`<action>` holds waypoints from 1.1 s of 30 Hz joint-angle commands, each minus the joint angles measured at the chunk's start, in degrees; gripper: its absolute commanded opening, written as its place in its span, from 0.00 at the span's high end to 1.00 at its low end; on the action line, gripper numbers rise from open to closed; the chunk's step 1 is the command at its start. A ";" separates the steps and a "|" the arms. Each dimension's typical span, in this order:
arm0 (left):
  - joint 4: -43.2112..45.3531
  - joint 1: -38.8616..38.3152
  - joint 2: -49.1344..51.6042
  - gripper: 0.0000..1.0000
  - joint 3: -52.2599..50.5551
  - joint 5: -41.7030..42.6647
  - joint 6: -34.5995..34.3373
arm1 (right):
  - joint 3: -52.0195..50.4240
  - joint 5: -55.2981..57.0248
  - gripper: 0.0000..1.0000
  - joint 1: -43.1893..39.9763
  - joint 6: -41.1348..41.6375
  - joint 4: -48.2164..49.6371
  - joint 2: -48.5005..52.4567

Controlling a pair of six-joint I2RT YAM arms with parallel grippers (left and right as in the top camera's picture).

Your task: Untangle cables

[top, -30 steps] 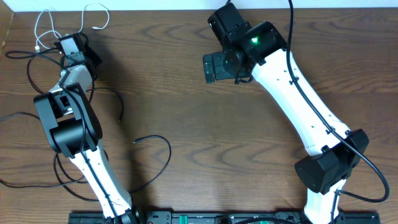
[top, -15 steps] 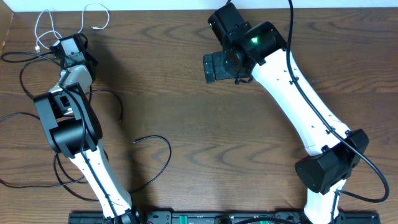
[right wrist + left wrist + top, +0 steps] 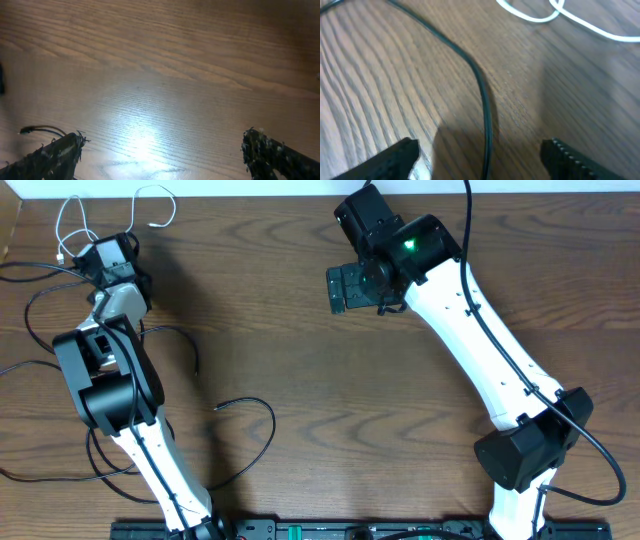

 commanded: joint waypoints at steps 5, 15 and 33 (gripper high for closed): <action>-4.37 0.24 -11.82 0.06 0.02 4.35 4.37 | -0.20 1.22 0.01 0.22 0.66 0.72 0.52; -27.26 0.07 -32.41 0.05 0.02 29.94 4.37 | -0.17 7.15 0.01 0.00 0.66 -0.70 -0.55; -51.78 0.09 -53.57 0.04 0.02 34.12 4.37 | -0.20 28.70 0.01 0.15 10.67 -15.41 -27.76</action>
